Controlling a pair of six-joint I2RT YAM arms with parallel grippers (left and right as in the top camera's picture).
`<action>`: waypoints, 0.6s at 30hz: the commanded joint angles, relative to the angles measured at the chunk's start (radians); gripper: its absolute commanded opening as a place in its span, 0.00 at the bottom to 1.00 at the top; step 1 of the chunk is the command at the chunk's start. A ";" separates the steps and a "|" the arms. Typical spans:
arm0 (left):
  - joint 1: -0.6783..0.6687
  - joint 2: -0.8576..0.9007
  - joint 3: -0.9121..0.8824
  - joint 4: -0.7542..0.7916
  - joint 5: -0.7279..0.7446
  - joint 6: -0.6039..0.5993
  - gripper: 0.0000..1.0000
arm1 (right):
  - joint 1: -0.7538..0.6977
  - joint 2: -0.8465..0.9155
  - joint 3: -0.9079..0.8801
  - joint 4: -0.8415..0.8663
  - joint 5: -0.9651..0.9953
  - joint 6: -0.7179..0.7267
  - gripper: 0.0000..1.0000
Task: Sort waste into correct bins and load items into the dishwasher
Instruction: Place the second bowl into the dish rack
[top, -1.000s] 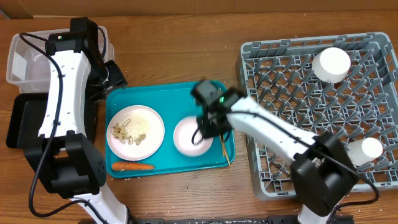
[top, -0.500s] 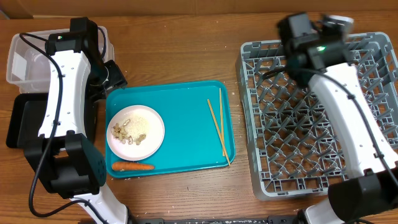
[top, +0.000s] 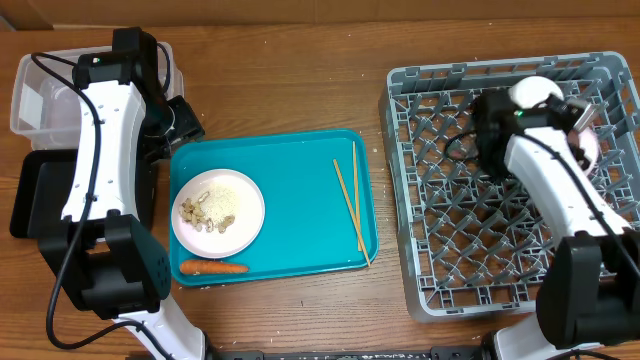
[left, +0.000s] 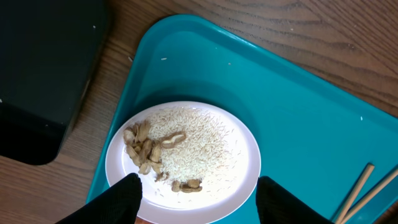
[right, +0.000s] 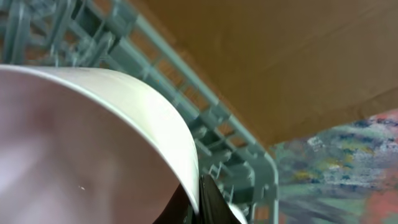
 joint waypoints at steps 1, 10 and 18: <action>-0.001 -0.038 0.006 0.001 -0.004 0.016 0.61 | 0.055 -0.007 -0.050 0.023 -0.054 0.024 0.04; -0.001 -0.038 0.006 0.001 -0.004 0.016 0.61 | 0.185 -0.007 -0.055 0.019 -0.196 0.038 0.18; -0.001 -0.038 0.006 0.002 -0.007 0.017 0.62 | 0.301 -0.008 -0.040 -0.035 -0.323 0.039 0.90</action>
